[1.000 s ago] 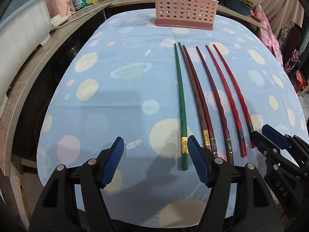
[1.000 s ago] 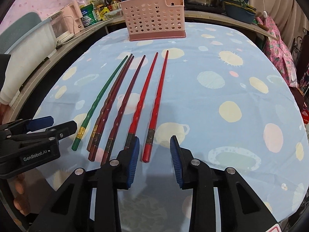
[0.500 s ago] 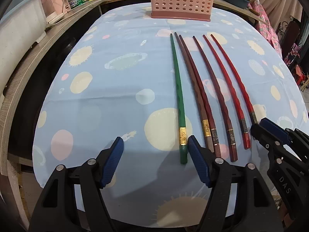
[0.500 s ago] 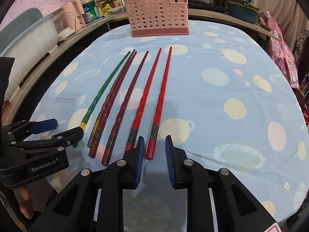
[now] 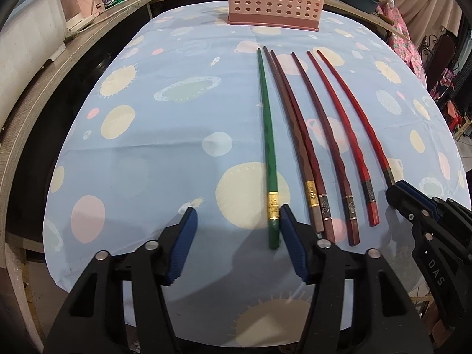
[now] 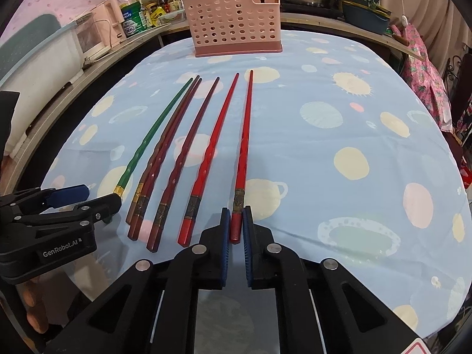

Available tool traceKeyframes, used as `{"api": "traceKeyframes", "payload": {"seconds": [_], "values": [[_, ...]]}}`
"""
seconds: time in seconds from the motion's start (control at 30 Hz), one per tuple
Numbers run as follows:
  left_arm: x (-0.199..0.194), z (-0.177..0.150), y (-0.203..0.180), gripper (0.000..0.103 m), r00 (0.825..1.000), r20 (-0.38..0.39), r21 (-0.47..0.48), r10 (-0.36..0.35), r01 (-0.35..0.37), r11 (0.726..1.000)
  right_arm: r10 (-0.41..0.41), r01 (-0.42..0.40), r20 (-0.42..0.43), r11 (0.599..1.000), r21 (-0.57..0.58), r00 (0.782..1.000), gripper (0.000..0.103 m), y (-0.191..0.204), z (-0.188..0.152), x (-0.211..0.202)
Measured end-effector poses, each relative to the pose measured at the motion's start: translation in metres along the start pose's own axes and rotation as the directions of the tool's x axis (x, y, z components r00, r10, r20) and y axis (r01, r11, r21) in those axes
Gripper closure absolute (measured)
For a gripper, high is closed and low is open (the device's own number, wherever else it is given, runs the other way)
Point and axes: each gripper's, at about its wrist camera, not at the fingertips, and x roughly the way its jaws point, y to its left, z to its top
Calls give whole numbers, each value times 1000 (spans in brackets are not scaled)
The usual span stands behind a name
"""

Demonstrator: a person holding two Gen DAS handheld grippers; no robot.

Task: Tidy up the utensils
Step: 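Move both open tools back down over the chopsticks on the cloth, then close the left tool on a green chopstick while the right tool closes on a red chopstick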

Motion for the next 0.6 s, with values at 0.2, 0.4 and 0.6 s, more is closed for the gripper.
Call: {"api": "traceKeyframes", "payload": {"seconds": [0.2,0.4,0.6], "values": [[-3,0,0,76,1000,-2,1,-24,24,1000,0,0,0,1000,8,1000,96,-2,-1,-1],[-4,1,6,95,998,-14,-32,-69,68,997,-1,1,-1,1000,23,1000,96,-6,-2,-3],[-16,4,12,95,996,8,-60,-87,87,994,-8,7,21,999,42,1000,96,-13,0,-13]]}}
